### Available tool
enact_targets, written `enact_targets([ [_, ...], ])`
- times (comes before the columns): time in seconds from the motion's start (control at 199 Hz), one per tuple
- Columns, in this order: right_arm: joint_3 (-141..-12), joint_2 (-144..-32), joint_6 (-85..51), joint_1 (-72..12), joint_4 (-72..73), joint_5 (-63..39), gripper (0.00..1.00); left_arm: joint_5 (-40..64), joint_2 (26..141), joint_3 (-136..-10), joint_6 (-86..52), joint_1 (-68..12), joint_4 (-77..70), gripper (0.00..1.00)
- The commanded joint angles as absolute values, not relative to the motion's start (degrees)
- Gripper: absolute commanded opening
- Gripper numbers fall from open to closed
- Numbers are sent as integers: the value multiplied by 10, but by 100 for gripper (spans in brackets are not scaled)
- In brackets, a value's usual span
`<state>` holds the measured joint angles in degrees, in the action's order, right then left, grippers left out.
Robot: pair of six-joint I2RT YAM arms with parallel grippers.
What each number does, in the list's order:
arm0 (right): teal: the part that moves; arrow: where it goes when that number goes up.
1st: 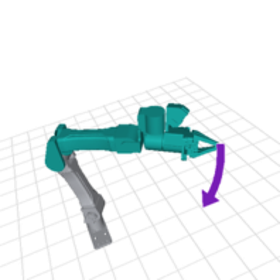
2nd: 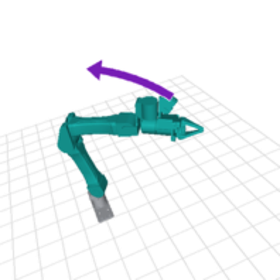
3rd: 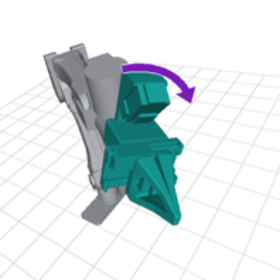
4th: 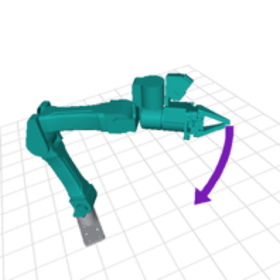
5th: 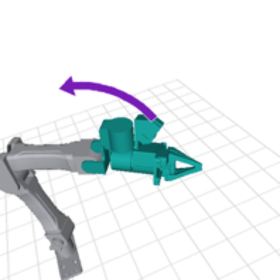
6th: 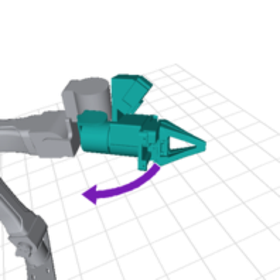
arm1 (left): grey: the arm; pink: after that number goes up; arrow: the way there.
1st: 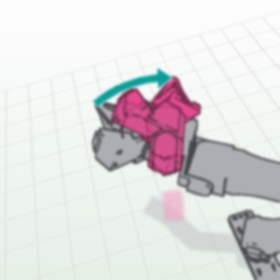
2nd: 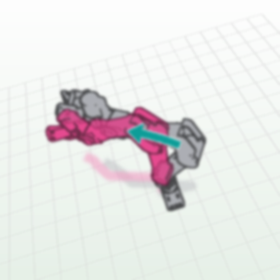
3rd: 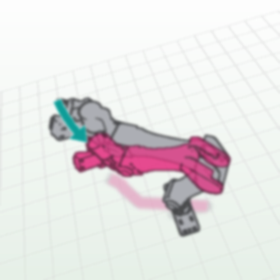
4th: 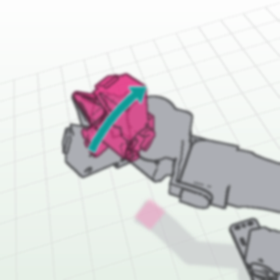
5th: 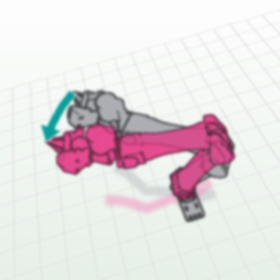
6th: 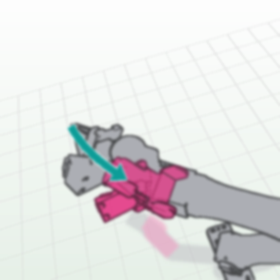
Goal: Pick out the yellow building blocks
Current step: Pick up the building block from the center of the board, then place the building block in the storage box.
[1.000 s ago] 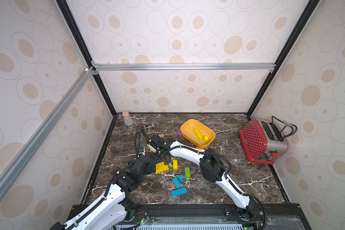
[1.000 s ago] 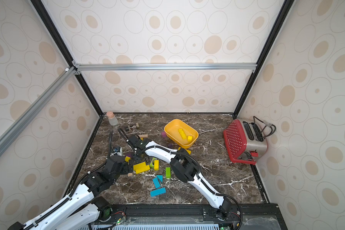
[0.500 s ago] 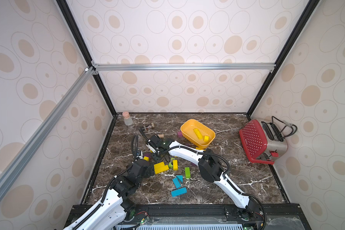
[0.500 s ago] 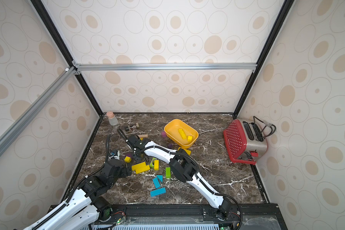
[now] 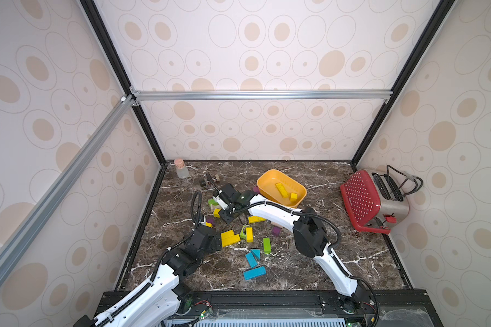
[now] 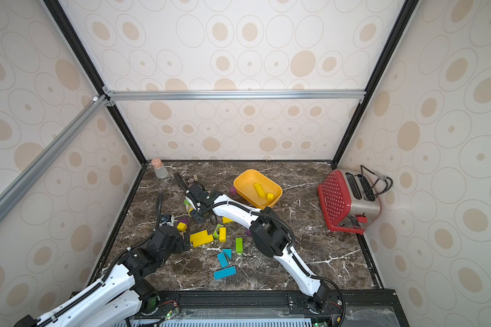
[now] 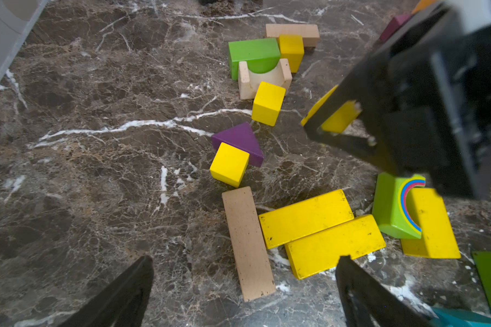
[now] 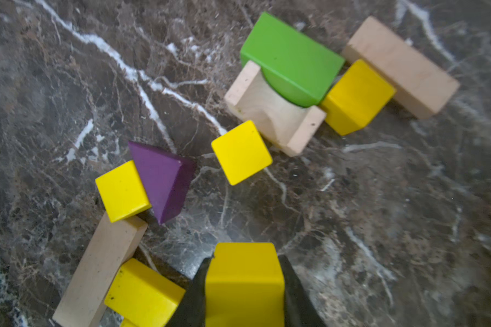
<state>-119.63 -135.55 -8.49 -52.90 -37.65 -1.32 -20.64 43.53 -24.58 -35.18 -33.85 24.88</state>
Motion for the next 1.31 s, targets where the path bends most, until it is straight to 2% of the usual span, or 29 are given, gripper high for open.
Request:
enact_targets([
  [0.0, -1158, -1306, -92, -509, -348, -19, 14, -207, 455, -275, -355, -338, 225, 99],
  [0.653, -1114, -1259, -71, -459, -352, -33, 13, -167, 644, -369, -281, -338, 150, 99],
  [1.301, -1081, -1223, -61, -395, -342, -45, 13, -147, 748, -437, -234, -338, 104, 99],
])
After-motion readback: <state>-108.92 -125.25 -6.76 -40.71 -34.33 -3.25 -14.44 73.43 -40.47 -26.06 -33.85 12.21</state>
